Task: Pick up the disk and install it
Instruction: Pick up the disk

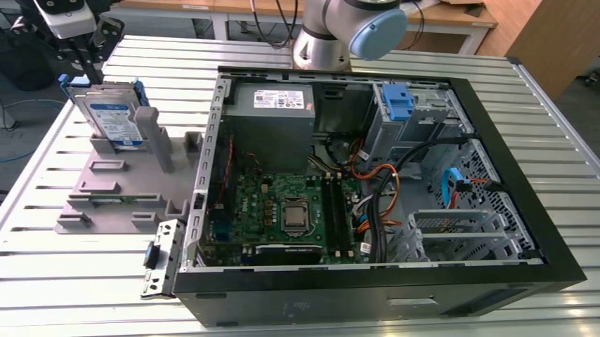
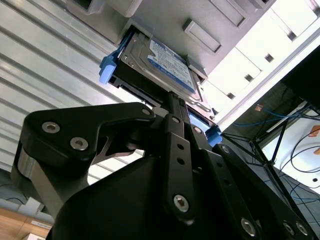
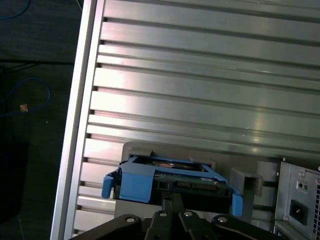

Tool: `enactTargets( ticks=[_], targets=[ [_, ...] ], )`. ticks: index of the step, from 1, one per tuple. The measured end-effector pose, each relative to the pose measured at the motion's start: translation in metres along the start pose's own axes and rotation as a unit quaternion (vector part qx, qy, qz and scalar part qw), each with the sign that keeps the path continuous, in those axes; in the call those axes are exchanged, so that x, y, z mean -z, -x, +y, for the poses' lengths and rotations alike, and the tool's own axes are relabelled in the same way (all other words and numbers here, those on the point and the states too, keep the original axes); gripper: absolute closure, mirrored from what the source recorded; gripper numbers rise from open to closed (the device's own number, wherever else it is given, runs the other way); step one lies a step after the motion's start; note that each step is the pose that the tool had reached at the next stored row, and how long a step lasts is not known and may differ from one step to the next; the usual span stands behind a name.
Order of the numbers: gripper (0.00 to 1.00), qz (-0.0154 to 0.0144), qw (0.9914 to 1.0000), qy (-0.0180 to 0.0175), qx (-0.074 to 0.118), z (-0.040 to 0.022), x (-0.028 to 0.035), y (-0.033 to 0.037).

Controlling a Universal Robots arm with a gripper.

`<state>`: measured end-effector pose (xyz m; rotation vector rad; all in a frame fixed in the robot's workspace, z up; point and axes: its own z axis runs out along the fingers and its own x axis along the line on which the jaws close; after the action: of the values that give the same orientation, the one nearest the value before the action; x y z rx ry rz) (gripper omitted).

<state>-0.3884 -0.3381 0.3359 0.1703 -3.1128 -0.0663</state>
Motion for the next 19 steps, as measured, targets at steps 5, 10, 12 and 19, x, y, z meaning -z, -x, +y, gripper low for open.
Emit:
enactTargets(
  ticks=[5,10,12,19],
  targets=[
    [0.89,0.0000,1.00000,0.0001,0.000,0.0000,0.0000,0.0000],
    [0.89,0.0007,0.99984,0.0000,0.018,0.0000,0.0000,0.0000],
    [0.89,0.0012,0.99958,-0.0002,0.029,0.0000,0.0000,0.0000],
    [0.89,0.0036,0.99660,-0.0014,0.082,0.0000,-0.0001,0.0000]
  ],
)
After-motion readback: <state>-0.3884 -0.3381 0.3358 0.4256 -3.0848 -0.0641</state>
